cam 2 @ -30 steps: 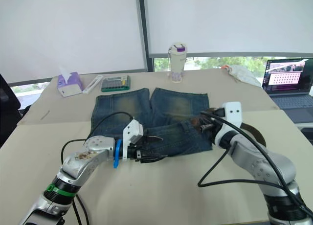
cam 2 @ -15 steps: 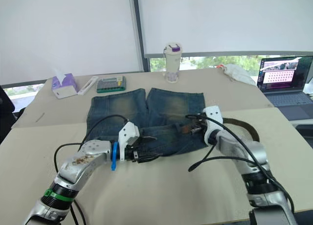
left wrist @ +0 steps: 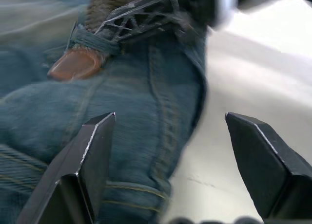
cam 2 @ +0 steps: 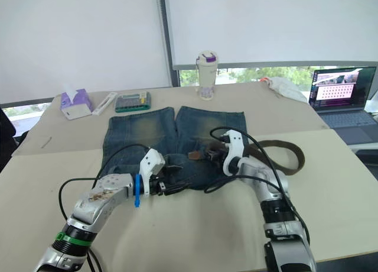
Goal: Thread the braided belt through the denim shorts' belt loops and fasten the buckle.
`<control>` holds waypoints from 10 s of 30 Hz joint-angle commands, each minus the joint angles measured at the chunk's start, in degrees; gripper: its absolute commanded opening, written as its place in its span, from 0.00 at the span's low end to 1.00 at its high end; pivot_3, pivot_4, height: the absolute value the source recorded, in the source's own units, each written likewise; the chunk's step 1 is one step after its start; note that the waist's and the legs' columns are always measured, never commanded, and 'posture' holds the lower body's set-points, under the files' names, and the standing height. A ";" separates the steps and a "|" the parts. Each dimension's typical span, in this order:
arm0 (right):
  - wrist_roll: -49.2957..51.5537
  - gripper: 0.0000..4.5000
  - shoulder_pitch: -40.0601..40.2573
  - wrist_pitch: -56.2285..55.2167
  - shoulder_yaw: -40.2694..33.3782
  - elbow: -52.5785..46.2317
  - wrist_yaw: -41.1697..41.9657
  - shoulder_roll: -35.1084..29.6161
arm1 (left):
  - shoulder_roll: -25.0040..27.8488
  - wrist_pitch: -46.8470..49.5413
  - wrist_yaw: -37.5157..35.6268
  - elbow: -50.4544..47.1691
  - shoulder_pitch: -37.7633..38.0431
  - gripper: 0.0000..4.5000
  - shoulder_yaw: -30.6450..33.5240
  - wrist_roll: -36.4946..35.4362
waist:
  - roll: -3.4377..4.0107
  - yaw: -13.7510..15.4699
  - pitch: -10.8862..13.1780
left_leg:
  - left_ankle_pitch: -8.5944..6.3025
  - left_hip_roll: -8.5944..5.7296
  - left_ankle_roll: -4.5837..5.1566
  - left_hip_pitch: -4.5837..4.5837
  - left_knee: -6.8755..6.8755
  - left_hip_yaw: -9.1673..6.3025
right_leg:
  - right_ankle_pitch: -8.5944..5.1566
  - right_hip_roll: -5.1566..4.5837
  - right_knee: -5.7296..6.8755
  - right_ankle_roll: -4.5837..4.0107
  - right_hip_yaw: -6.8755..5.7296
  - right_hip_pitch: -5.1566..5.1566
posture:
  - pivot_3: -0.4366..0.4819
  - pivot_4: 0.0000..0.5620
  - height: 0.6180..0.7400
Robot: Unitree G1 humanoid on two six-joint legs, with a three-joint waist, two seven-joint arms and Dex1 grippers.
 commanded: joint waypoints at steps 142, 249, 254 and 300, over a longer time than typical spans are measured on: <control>-8.74 0.00 -2.42 1.60 9.44 -2.04 1.25 8.18 | 6.67 -2.80 0.86 -0.12 7.67 0.76 0.12 -4.17 | -0.08 -1.64 -0.13 | 0.25 0.12 -0.33 -0.16 -0.49 0.10 | 0.15 0.10 0.13 -0.19 0.02 -0.68 | 0.48 0.27 1.00; -16.18 0.00 15.64 8.28 8.85 -34.83 -0.24 -10.58 | -2.17 24.28 15.02 -2.10 2.58 0.66 16.28 -32.22 | -0.18 1.34 -0.15 | 0.30 -0.26 -0.42 -0.32 -0.11 0.08 | 0.33 -0.06 -0.04 -0.03 -0.01 -0.62 | 0.48 0.27 1.00; -16.17 0.00 15.80 8.37 9.04 -35.23 -0.59 -10.21 | -5.29 23.41 14.95 0.02 0.29 0.66 13.28 -29.76 | -0.19 1.33 -0.16 | 0.28 -0.27 -0.38 -0.32 -0.10 0.08 | 0.33 -0.06 -0.04 -0.03 -0.02 -0.59 | 0.48 0.27 1.00; -17.23 0.00 13.70 8.07 -2.58 -29.45 -9.82 -12.04 | 3.33 31.58 24.82 7.48 9.10 0.00 37.65 -45.28 | -0.18 0.34 -0.17 | 0.30 -0.20 -0.41 -0.31 -0.08 0.05 | 0.35 0.00 0.04 -0.01 -0.01 -0.70 | 0.48 0.27 1.00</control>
